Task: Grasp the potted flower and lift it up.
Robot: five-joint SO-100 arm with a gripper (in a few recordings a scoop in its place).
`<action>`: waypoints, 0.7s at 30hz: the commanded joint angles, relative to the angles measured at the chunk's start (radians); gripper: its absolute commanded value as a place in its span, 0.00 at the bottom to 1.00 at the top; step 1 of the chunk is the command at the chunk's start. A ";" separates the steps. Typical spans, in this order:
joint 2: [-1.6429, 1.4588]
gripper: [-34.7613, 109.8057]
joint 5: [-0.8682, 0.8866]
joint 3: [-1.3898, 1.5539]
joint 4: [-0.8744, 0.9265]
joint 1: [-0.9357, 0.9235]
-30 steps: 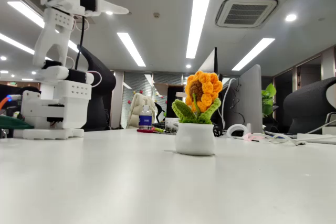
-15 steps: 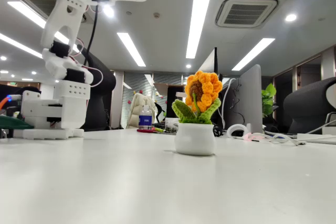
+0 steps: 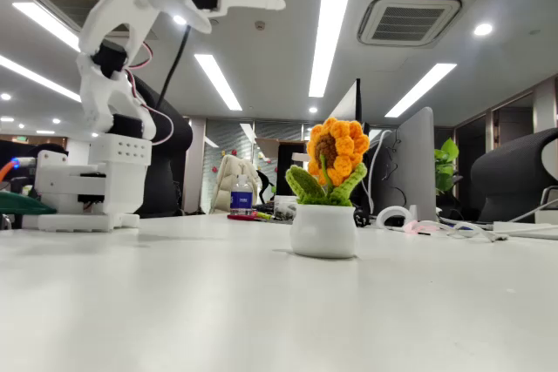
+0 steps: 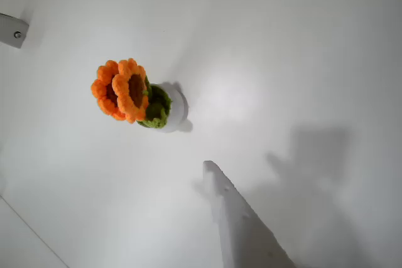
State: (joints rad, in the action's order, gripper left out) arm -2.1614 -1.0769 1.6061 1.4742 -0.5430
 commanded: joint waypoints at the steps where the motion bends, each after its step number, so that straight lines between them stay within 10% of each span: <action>1: 0.084 0.70 0.000 0.009 -0.089 -0.008; 21: 0.422 0.70 0.222 0.002 -0.400 0.064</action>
State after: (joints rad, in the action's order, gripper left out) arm -1.7273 -0.9112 1.6076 1.0907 -0.4970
